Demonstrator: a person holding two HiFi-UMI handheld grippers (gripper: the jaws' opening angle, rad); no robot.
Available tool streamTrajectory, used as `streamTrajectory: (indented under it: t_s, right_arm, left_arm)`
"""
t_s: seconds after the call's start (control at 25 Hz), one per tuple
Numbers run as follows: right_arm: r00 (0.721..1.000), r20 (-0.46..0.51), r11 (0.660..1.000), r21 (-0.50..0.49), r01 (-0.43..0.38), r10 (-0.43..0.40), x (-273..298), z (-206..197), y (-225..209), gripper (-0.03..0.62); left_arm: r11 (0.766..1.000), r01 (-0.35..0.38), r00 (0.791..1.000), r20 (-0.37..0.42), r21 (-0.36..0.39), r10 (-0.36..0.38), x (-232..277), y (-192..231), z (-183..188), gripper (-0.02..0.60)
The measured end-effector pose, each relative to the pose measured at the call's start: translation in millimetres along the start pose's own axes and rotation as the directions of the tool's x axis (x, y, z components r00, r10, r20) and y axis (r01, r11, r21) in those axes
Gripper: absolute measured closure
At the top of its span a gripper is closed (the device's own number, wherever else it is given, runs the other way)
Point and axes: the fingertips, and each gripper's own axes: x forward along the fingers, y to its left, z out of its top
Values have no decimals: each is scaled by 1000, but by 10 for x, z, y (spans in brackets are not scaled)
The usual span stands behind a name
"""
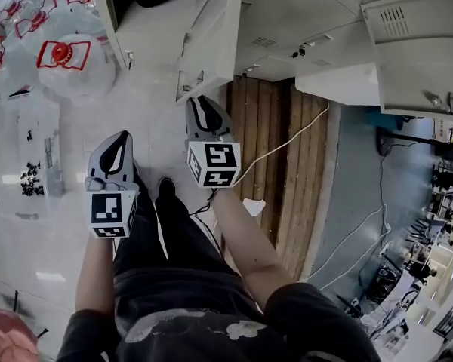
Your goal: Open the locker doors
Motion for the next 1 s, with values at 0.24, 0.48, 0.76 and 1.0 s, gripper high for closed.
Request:
streamTrajectory:
  t_s: [0.24, 0.48, 0.76, 1.0]
  right_arm:
    - [1000, 2, 1000, -12, 0, 0, -87, -28, -194, 521]
    - [1000, 1, 1000, -6, -17, 17, -115, -43, -279, 523]
    - [1000, 27, 1000, -8, 5, -5, -190, 37, -316, 523]
    - [997, 73, 1000, 15, -2, 1, -450, 330, -330, 480]
  left_arm:
    - [1000, 12, 1000, -9, -2, -12, 20, -156, -38, 572]
    - [1000, 12, 1000, -5, 2, -12, 33, -247, -7, 572]
    - [1000, -11, 1000, 9, 10, 11, -10, -259, 82, 572]
    - [999, -29, 998, 50, 29, 28, -176, -252, 354, 572]
